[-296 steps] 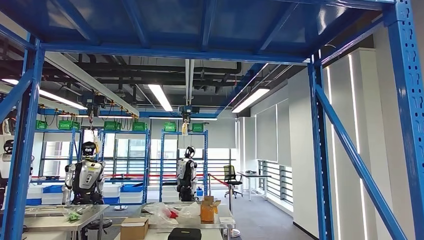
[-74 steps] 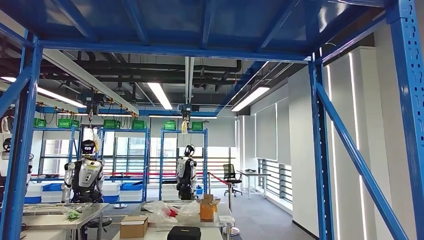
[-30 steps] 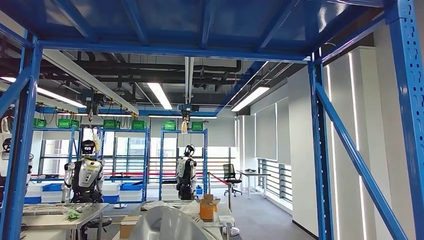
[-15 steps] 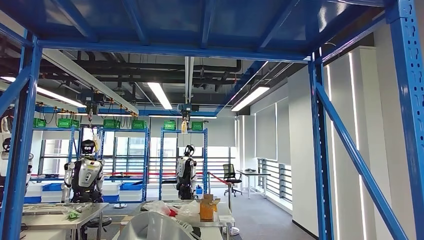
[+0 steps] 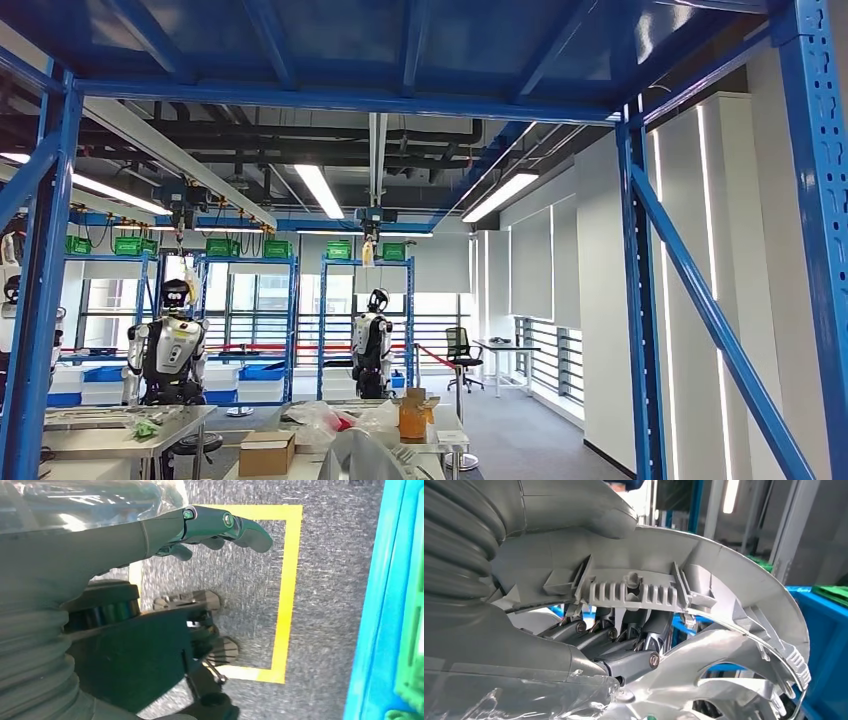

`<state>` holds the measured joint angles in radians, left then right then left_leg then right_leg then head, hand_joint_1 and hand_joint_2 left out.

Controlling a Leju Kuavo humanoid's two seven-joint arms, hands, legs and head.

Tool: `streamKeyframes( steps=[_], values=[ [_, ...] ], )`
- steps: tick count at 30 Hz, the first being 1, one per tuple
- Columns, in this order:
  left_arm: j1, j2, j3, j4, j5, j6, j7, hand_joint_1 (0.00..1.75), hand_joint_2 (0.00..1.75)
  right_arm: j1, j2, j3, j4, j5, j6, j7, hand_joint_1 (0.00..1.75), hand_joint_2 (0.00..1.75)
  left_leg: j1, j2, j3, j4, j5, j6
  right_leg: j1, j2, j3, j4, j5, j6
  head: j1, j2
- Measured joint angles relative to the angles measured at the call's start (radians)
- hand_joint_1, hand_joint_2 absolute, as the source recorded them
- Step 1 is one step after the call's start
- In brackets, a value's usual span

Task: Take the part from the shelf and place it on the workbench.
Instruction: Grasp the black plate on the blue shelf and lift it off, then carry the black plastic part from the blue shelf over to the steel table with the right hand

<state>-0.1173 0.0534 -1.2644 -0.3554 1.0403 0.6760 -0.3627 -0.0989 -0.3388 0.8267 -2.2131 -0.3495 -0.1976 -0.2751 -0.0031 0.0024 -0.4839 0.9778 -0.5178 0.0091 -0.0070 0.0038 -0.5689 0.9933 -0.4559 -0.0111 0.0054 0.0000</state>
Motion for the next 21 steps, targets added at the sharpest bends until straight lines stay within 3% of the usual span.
streamKeyframes(
  steps=[9, 21],
  values=[
    [0.006, -0.018, 0.107, 0.004, 0.067, -0.031, -0.036, 0.00, 1.75, 0.005, -0.002, 0.010, -0.002, 0.081, -0.081, 0.047, 1.75, 1.75, 0.000, 0.000, 0.000, 0.000, 0.000, 0.000, 0.000, 0.000, 0.000, 0.000, 0.000, 0.000, 0.000, 0.000],
    [0.013, -0.023, 0.169, 0.010, 0.083, -0.018, -0.037, 0.00, 1.75, 0.007, -0.006, 0.021, -0.001, 0.084, -0.112, 0.062, 1.75, 1.75, 0.000, 0.000, 0.000, 0.000, 0.000, 0.000, 0.000, 0.000, 0.000, 0.000, 0.000, 0.000, 0.000, 0.000]
  ],
)
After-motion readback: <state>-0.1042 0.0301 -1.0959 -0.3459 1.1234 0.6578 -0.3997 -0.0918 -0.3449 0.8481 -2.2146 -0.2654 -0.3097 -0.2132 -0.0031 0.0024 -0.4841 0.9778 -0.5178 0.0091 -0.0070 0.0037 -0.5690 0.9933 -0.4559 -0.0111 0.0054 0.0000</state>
